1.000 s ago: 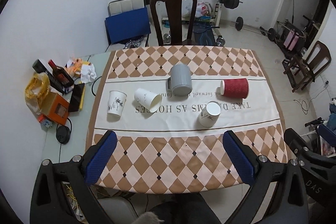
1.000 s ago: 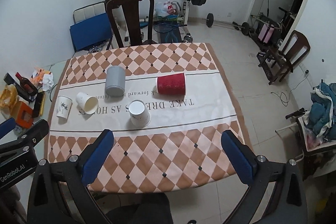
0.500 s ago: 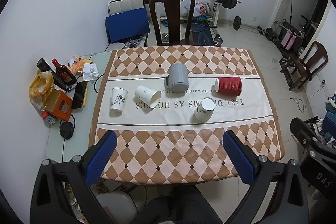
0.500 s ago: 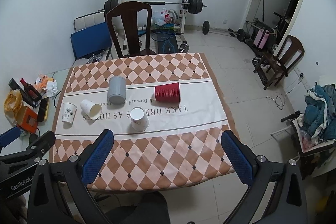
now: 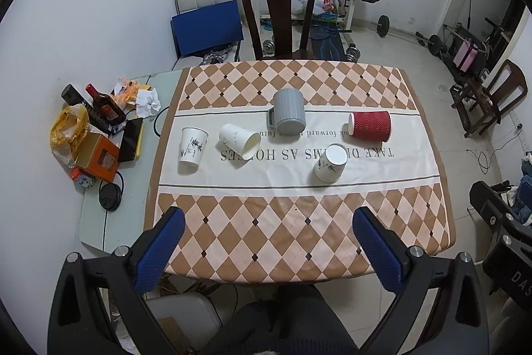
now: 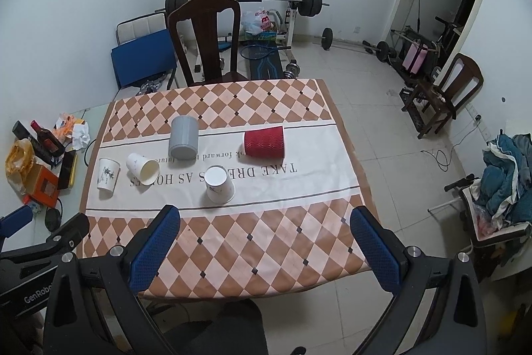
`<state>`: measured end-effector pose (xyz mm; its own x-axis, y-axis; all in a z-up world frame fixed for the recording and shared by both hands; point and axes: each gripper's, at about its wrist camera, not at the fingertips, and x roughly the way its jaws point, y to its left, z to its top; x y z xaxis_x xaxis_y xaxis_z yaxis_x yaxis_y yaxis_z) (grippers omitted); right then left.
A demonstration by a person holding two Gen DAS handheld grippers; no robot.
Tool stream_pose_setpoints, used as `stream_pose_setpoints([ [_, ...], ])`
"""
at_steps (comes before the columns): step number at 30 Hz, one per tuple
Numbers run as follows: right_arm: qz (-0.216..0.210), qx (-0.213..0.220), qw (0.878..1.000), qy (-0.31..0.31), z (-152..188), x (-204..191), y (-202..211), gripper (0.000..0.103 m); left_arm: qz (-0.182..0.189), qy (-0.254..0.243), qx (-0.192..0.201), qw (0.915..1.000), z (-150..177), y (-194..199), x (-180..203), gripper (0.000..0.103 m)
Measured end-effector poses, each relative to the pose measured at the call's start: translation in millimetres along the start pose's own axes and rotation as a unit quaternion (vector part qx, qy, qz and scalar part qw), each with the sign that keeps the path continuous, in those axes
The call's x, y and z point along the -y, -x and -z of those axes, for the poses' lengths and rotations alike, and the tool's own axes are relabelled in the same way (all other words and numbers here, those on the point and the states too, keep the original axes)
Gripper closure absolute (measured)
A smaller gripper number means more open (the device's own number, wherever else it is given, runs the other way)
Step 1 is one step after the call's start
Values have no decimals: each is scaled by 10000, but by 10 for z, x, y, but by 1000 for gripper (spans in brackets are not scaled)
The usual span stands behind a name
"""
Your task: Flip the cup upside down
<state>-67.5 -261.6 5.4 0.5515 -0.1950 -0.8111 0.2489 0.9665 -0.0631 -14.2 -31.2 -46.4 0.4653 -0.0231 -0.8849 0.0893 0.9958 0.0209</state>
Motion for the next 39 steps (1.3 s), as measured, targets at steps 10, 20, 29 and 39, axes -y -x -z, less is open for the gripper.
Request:
stream_pose_setpoints([
  [10,-26,-50,10000,20,66,36,-97,0,-13,-11,-21,10000,-14,-18,41,0],
  [20,-14,-109,9999,64,64,28,-179,0,-19,23,-23,10000,-27,-23,66,0],
  [29,-22,-123,9999,89,61,42,-215,0,-7,13,-12,10000,-36,-17,67,0],
  [39,-12,-131,9999,93,60,29,-208,0,-3,-26,-16,10000,-21,-28,62,0],
])
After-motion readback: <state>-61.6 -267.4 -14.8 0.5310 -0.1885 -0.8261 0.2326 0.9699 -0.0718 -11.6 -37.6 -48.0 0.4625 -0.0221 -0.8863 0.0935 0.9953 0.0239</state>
